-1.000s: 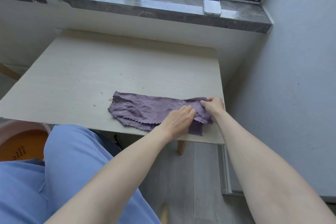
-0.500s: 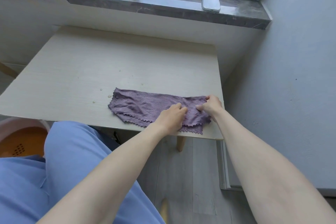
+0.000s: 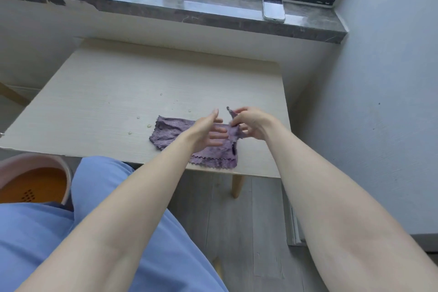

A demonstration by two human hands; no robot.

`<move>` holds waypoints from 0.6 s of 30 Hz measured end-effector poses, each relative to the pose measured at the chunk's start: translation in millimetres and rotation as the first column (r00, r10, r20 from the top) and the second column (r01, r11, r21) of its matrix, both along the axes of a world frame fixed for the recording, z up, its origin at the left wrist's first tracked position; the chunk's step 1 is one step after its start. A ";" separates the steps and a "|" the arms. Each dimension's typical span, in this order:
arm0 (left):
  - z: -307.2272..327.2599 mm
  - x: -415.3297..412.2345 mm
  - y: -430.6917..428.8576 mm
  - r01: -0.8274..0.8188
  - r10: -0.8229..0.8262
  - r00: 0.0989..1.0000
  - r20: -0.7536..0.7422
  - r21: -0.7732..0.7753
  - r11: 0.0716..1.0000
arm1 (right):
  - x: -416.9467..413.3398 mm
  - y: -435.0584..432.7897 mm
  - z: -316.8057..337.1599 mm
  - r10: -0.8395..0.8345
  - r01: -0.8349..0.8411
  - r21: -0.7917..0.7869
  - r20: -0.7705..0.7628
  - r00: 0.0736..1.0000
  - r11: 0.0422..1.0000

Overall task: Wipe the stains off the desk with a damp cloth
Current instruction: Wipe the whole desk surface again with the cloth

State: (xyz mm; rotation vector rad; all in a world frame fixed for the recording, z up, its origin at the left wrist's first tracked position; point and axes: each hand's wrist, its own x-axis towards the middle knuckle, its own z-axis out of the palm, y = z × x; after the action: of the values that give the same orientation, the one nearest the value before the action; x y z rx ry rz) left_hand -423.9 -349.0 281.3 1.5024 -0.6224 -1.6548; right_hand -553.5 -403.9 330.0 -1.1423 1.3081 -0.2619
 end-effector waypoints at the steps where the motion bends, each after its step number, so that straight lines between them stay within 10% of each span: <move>1: 4.2 5.1 1.9 -0.026 0.028 0.993 -0.118 0.018 0.999 | 13.1 4.5 3.0 0.052 -0.056 0.055 0.065 0.996 0.997; 6: -0.4 60.2 12.0 -0.243 0.244 0.970 0.008 0.077 0.967 | 59.1 14.1 3.9 0.079 -0.113 0.130 0.244 0.966 0.985; 10: -12.0 97.7 17.3 -0.311 0.294 0.936 0.196 0.063 0.948 | 66.7 -5.3 -26.4 -0.205 0.199 -0.061 -0.095 0.974 0.978; 18: -26.4 115.4 7.7 -0.211 0.223 0.733 0.643 -0.097 0.973 | 71.9 -5.1 -70.1 -0.146 0.123 -0.081 -0.435 0.888 0.989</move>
State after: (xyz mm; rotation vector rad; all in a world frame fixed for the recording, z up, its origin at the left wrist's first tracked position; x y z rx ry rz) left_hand -308.5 -341.2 254.9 2.0659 -0.7801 -0.9104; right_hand -481.6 -409.0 260.0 -1.1975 1.7958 -0.1407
